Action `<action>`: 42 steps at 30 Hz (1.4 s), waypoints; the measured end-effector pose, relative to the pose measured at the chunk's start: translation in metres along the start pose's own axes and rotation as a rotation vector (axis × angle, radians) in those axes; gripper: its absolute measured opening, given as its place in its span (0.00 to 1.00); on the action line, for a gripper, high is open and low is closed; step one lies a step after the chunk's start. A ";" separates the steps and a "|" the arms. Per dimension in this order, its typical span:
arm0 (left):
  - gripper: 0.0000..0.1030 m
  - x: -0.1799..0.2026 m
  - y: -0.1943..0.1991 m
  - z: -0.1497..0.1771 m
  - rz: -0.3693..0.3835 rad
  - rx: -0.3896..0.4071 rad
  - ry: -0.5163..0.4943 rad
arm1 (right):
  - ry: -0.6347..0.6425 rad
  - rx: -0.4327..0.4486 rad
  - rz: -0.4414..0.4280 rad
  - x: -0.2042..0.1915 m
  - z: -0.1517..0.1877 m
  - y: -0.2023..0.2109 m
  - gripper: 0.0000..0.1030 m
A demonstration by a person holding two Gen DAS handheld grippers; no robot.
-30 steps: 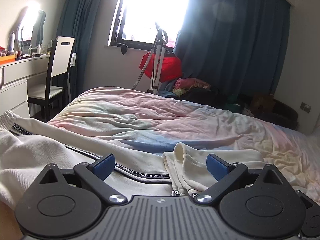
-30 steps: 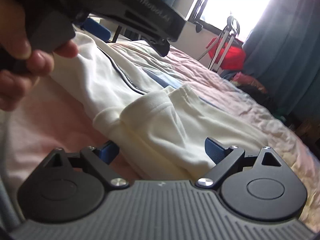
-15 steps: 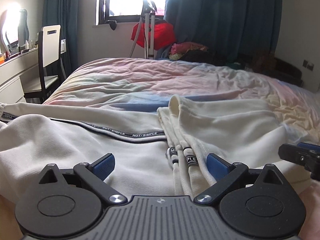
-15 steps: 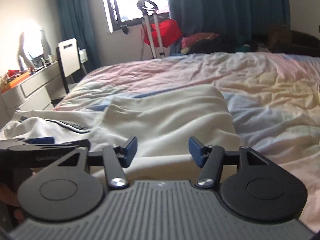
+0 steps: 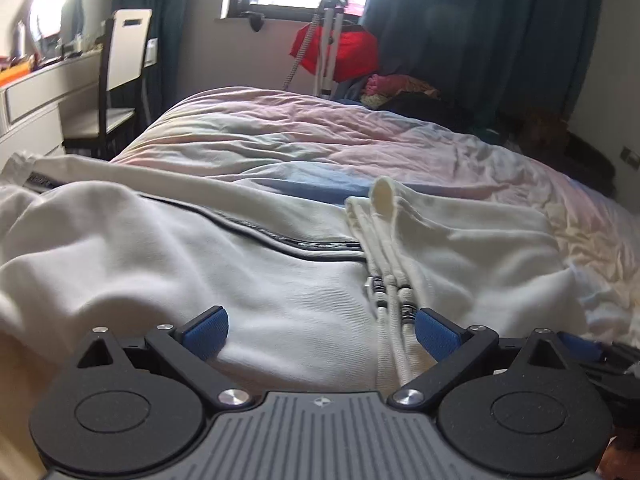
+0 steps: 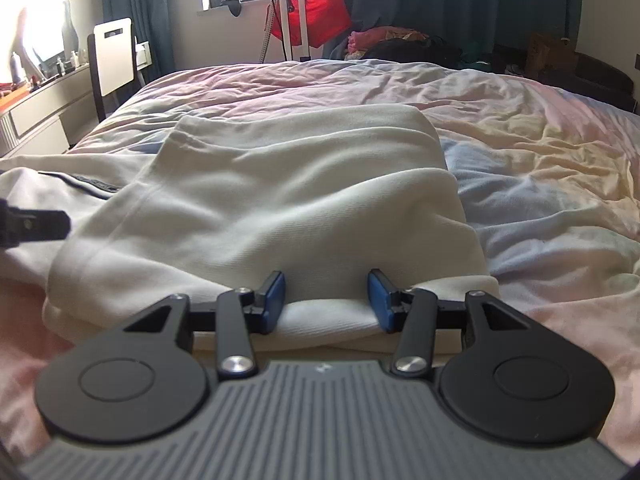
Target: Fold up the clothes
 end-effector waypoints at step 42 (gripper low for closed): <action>0.19 -0.225 0.008 -0.055 -0.106 0.257 0.801 | 0.062 0.011 -0.097 -0.041 -0.008 -0.003 0.47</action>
Point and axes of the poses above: each gripper's, at about its wrist camera, not at the fingertips, and y roughly against the way its jaws point, x to its right, z to its underside, the point moved 8 cm from there along -y, roughly the way its jaws point, and after that the axes turned 7 degrees about x, right-handed, at the moved point
